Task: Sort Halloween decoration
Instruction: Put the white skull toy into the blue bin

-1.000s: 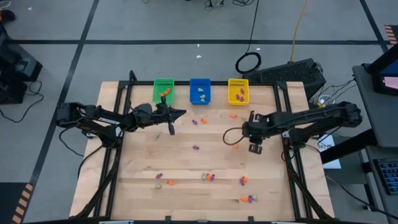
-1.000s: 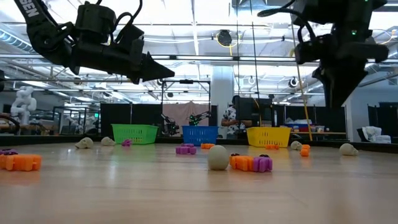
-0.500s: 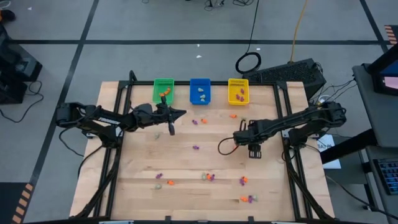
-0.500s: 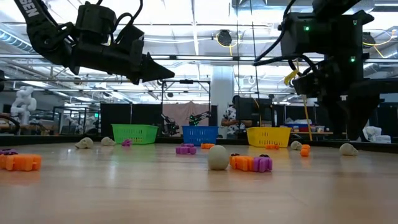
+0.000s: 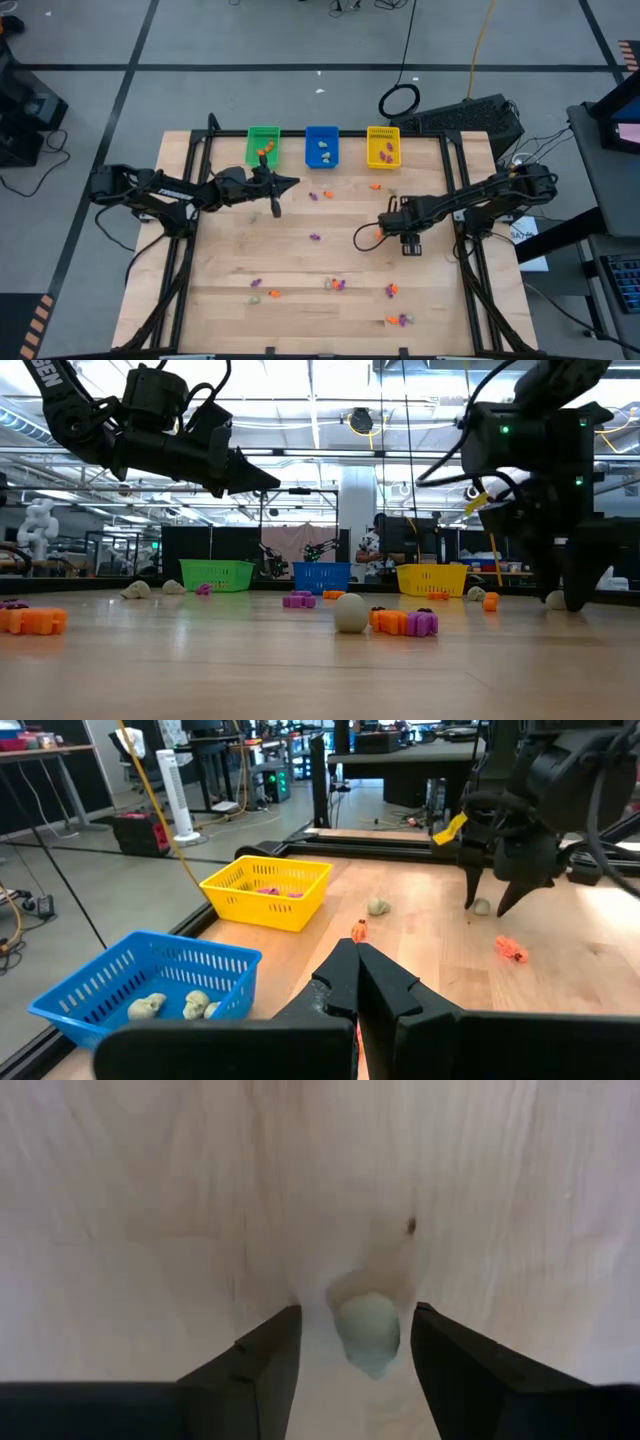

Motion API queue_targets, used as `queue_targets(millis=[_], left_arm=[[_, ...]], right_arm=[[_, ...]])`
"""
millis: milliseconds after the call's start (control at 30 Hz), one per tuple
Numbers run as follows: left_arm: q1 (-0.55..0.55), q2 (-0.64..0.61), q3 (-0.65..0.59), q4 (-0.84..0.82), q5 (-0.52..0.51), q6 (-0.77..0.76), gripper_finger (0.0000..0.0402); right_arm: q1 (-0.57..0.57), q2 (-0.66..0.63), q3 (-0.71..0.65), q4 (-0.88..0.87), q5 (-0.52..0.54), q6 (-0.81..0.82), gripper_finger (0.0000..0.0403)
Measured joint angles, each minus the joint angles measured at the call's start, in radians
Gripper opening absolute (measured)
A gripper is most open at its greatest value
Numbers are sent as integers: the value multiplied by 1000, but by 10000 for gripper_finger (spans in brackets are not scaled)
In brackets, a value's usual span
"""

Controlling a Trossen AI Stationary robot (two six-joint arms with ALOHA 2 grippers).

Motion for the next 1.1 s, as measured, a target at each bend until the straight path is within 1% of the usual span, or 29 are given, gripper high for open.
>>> queue_targets(millis=[133,367,767,933,1100], left_arm=[[0,0,0,1,0,0,0],[0,0,0,2,0,0,0],[0,0,0,2,0,0,0],[0,0,0,2,0,0,0],[0,0,0,2,0,0,0]], right_arm=[[-5,-1,-5,26,2,-16,176],[-8,-1,-5,-9,14,-21,175],[-8,-2,-14,-4,24,-7,173],[-18,-1,-15,-8,0,20,153],[-39,-1,-15,-18,-20,60,115]])
